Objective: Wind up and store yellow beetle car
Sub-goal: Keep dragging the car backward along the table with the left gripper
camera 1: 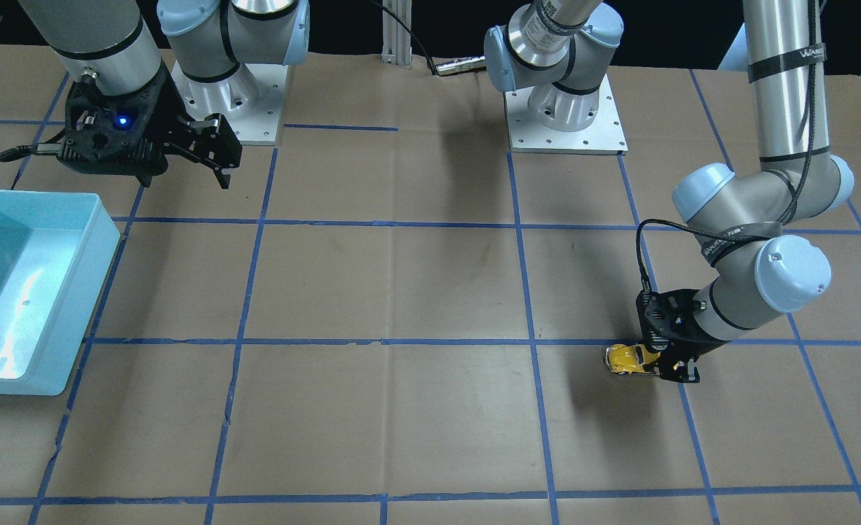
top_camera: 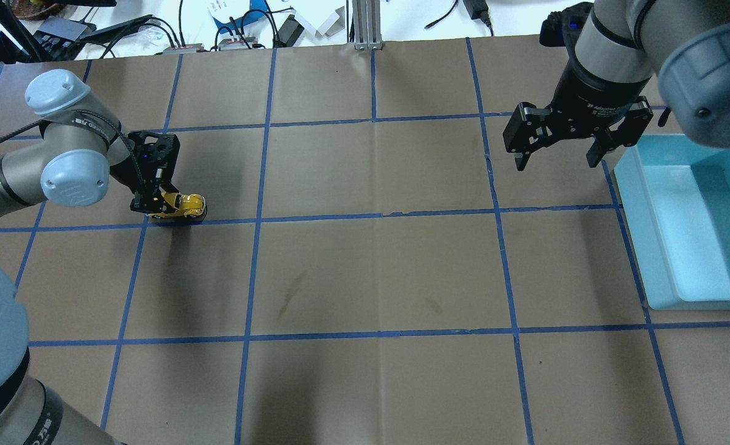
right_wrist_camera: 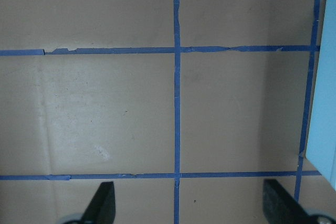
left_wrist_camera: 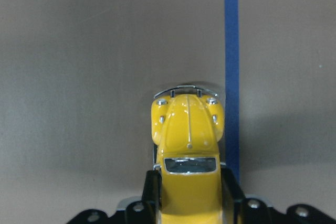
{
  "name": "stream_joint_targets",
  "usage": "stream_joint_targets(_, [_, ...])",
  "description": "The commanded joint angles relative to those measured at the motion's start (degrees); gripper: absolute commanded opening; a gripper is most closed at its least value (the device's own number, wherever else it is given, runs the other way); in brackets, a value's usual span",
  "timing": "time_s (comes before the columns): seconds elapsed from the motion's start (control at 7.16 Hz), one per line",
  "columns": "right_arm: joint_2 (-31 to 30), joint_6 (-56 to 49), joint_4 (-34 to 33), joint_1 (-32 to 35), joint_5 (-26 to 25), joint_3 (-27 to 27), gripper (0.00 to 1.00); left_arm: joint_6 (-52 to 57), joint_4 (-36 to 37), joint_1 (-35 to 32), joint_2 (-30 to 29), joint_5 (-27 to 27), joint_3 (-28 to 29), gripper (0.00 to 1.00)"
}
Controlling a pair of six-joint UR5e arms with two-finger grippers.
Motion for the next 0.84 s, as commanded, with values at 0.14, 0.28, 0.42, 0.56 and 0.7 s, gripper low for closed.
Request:
stream_joint_targets(0.14, [0.00, 0.00, -0.09, 0.00, -0.05, -0.06, 1.00, 0.34, -0.01, 0.81, -0.02, 0.08, 0.08, 0.29])
stream_joint_targets(0.28, [0.00, 0.00, -0.09, 0.00, -0.13, 0.03, 1.00, 0.34, -0.02, 2.03, 0.07, 0.08, -0.01, 0.29])
stream_joint_targets(0.42, [0.00, 0.00, -0.09, 0.00, -0.13, 0.03, 1.00, 0.34, -0.02, 2.39, 0.07, 0.08, -0.01, 0.29])
stream_joint_targets(0.56, [0.00, 0.00, -0.09, 0.00, -0.05, 0.03, 1.00, 0.34, -0.02, 2.48, 0.07, 0.08, -0.01, 0.29])
stream_joint_targets(0.7, [0.00, 0.00, -0.09, 0.00, -0.13, 0.03, 1.00, 0.34, -0.02, 2.48, 0.24, 0.08, -0.10, 0.29])
